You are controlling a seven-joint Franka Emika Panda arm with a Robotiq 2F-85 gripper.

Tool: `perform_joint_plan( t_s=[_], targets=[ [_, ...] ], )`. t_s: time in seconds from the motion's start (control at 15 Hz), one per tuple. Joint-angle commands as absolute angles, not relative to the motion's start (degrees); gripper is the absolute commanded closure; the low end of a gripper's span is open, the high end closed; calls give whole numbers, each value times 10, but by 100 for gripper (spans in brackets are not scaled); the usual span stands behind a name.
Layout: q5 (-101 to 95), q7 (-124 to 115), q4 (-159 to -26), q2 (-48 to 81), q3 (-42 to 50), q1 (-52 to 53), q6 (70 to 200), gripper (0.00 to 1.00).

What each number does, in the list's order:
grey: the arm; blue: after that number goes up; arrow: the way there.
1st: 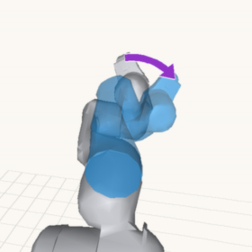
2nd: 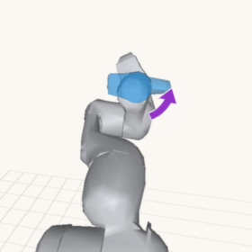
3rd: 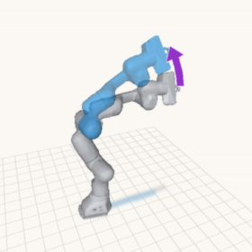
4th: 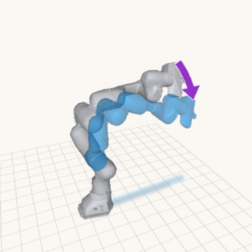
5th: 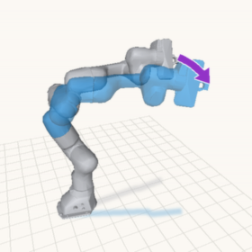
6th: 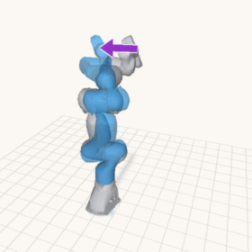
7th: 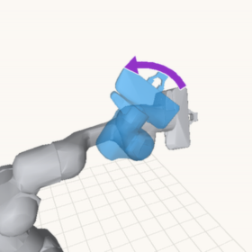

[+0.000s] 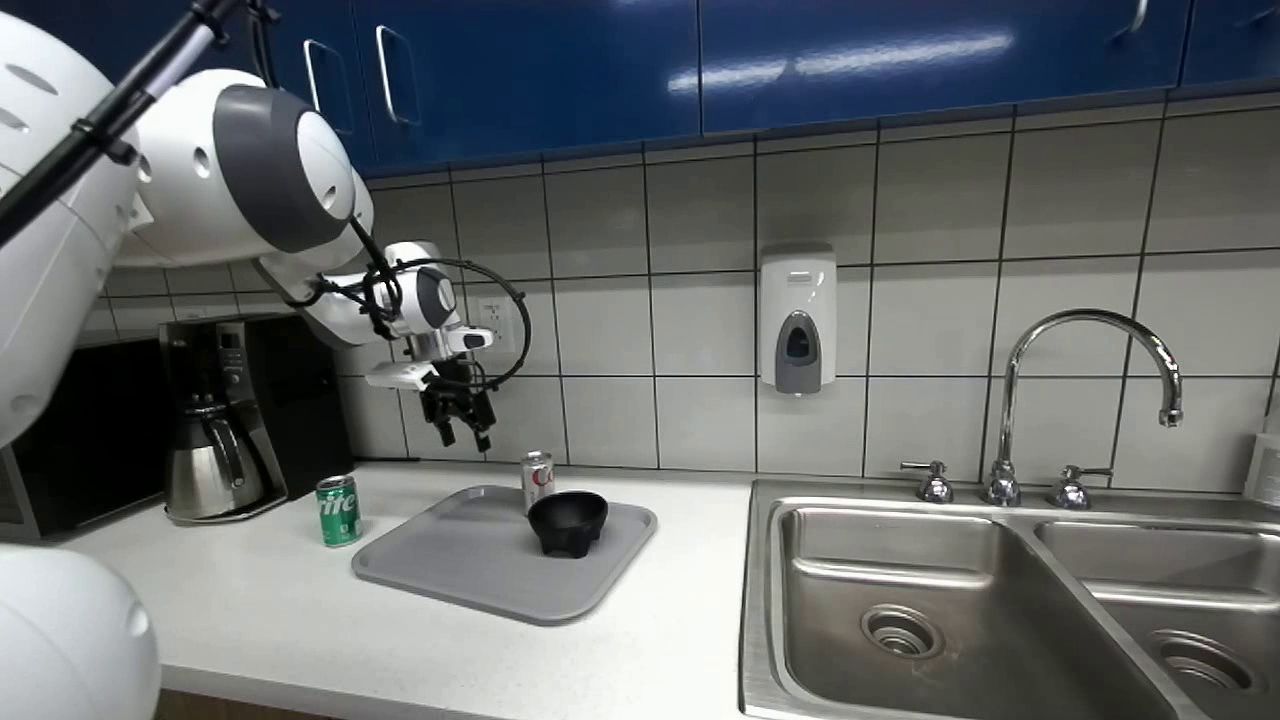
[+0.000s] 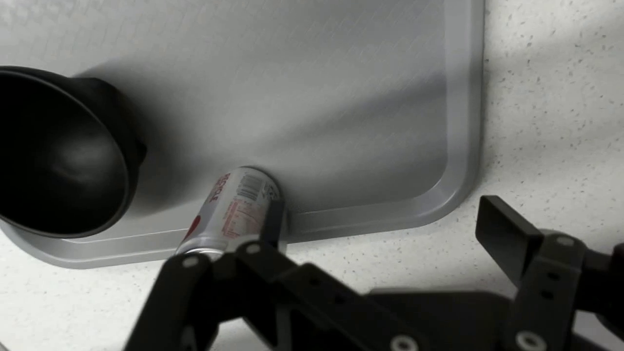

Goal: Remove the objects on the tray

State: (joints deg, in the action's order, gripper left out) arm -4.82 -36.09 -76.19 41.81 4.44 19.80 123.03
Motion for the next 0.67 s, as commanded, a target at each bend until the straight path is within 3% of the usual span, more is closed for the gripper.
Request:
perform_joint_plan(
  t_s=[0.0,0.6],
  targets=[
    [-53,-380,-775,402,44,185,1226,0],
    [-56,-401,-760,414,58,167,1215,0]
  ],
)
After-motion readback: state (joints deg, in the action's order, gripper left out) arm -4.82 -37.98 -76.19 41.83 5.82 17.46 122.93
